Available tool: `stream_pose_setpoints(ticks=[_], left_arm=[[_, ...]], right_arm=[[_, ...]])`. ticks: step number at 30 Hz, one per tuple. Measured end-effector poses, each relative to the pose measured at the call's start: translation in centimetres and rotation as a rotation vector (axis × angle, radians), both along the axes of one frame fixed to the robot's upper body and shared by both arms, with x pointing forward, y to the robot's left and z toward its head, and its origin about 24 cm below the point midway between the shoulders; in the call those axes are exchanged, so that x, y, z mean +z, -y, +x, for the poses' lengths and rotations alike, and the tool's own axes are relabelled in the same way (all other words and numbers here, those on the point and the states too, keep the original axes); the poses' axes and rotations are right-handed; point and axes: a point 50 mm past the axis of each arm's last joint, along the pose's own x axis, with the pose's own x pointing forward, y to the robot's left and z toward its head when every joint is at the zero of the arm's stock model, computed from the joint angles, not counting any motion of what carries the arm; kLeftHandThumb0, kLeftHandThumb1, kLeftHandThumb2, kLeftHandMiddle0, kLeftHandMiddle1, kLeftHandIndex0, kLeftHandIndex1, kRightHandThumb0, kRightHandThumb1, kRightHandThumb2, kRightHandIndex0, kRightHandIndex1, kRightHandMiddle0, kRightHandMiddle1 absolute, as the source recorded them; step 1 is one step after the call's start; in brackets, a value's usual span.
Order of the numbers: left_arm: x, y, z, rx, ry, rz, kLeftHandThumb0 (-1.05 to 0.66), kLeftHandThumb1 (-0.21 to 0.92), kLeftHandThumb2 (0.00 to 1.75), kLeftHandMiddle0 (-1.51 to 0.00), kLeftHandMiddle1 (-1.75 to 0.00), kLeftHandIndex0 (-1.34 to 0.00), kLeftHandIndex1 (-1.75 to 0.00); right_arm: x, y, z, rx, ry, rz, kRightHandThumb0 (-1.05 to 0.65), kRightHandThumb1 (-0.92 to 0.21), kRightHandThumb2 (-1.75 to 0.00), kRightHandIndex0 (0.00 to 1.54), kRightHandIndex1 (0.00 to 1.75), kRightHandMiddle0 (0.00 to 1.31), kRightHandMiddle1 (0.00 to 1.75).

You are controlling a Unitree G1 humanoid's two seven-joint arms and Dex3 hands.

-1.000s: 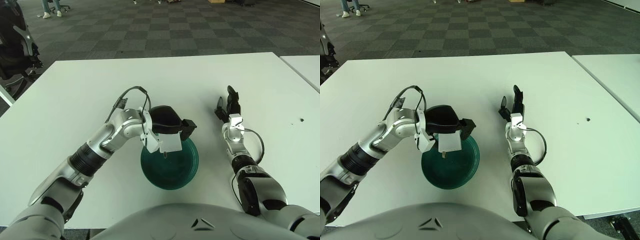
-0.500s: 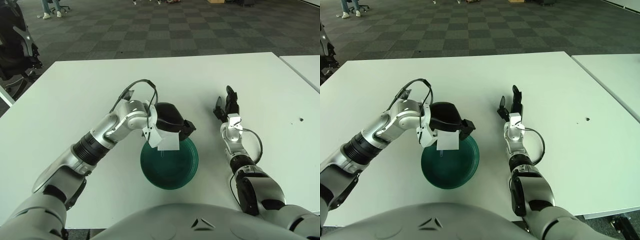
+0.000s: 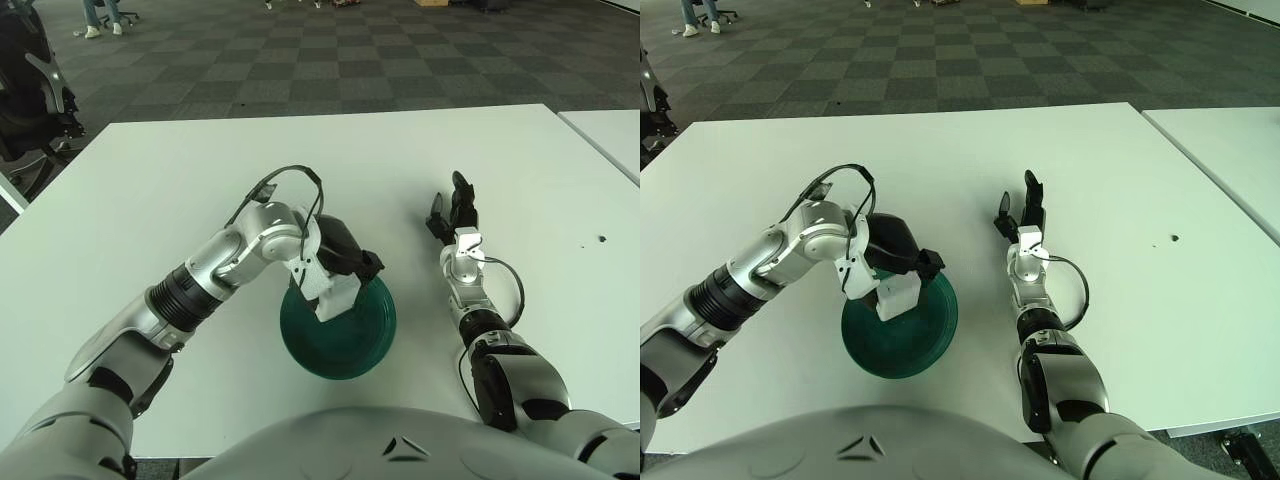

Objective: Put the charger into the plate.

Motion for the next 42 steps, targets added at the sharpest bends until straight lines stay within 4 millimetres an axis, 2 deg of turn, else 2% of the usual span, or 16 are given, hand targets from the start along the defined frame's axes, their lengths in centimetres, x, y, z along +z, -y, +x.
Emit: stream_pose_setpoints(ticks=[4,6,9,12,17,18,19,22,28,31,36,39,42], left_arm=[[0.1,0.0,-0.2,-0.006,0.001,0.023,-0.95,0.92,0.50,-0.16,-1.57,0.00,-1.16],[0.1,0.0,-0.2,-0.008,-0.001,0.031,-0.95,0.92,0.50,-0.17,-1.38,0.00,-1.13],[0.1,-0.1,-0.3,-0.007,-0.006,0.047,-0.96,0.92,0.50,-0.18,-1.26,0.00,-1.09],[0.1,-0.1,-0.3,-0.004,-0.014,0.061,-0.96,0.92,0.50,-0.20,-1.03,0.00,-0.96],[0.1,-0.2,-0.3,0.000,-0.038,0.072,-0.97,0.92,0.50,-0.21,-0.80,0.00,-0.80],[0.1,-0.2,-0.4,-0.001,-0.044,0.071,-0.98,0.92,0.50,-0.22,-0.69,0.00,-0.73],[0.2,-0.2,-0.4,-0.003,-0.047,0.071,-0.98,0.92,0.50,-0.22,-0.67,0.00,-0.71],[0.2,-0.3,-0.4,-0.008,-0.056,0.071,-1.00,0.92,0.51,-0.23,-0.44,0.00,-0.59],[0.4,-0.6,-0.5,-0.021,-0.055,0.080,-1.01,0.92,0.53,-0.18,-0.17,0.00,-0.40],[0.9,-1.5,-0.2,-0.028,-0.054,0.064,-1.03,0.92,0.56,-0.13,-0.09,0.00,-0.29],[3.3,-4.4,1.0,0.038,-0.051,-0.080,-1.05,0.92,0.62,-0.04,-0.02,0.00,-0.09],[4.3,-5.8,1.7,0.128,-0.056,-0.254,-1.05,0.92,0.59,-0.01,-0.01,0.00,-0.03],[4.3,-7.2,1.8,0.257,-0.112,-0.463,-1.05,0.92,0.58,0.00,0.00,0.00,-0.01]], right_arm=[[0.0,-0.1,0.0,0.011,-0.001,-0.004,-0.89,-0.92,-0.86,0.00,0.00,0.00,0.33],[0.0,-0.1,0.0,0.014,-0.001,-0.005,-0.88,-0.92,-0.85,0.00,0.00,0.00,0.33],[0.0,-0.1,0.0,0.017,-0.002,-0.007,-0.88,-0.92,-0.85,0.00,0.00,0.00,0.33],[0.0,-0.1,0.0,0.019,-0.002,-0.009,-0.89,-0.92,-0.85,0.00,0.00,0.00,0.32],[0.0,-0.1,0.0,0.027,-0.005,-0.019,-0.89,-0.92,-0.85,0.00,0.00,0.00,0.31],[-0.1,-0.1,0.0,0.030,-0.006,-0.024,-0.89,-0.92,-0.86,0.00,0.00,0.00,0.32],[-0.1,-0.1,0.0,0.032,-0.006,-0.028,-0.89,-0.92,-0.86,0.00,0.00,0.00,0.32],[-0.1,-0.2,0.0,0.043,-0.009,-0.043,-0.90,-0.92,-0.86,0.00,0.00,0.00,0.32],[-0.1,-0.3,0.1,0.047,-0.014,-0.056,-0.90,-0.92,-0.86,0.00,0.00,0.00,0.33],[-0.1,-0.3,0.1,0.049,-0.013,-0.044,-0.90,-0.92,-0.86,0.00,0.00,0.00,0.34],[-0.1,-0.3,0.1,0.060,-0.010,-0.025,-0.90,-0.92,-0.85,0.00,0.00,0.00,0.31],[-0.1,-0.3,0.1,0.068,-0.009,-0.025,-0.89,-0.92,-0.84,0.00,0.00,0.00,0.30],[-0.1,-0.3,0.1,0.073,-0.007,-0.029,-0.89,-0.92,-0.84,0.00,0.00,0.00,0.30]])
